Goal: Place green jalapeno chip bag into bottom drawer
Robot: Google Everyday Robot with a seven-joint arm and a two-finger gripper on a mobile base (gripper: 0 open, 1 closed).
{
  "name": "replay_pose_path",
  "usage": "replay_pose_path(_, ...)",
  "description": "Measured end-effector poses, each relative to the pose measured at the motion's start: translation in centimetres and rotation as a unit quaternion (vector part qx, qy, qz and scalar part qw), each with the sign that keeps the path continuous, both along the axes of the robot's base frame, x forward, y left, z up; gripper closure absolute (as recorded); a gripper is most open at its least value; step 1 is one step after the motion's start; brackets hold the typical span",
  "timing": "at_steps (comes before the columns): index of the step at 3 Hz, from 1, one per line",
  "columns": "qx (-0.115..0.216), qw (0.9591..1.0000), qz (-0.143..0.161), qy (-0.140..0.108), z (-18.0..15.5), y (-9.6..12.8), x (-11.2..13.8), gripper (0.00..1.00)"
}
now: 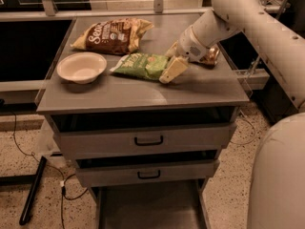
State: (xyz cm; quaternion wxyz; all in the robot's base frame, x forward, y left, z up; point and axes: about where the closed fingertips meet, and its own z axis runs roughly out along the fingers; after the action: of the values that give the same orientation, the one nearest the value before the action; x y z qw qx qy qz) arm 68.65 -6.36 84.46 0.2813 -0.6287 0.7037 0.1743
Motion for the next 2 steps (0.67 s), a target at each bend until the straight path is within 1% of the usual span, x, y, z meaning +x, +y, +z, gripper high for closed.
replay_pose_path(2, 0.000, 1.0000, 0.000, 0.000, -0.01, 0.01, 0.00, 0.88)
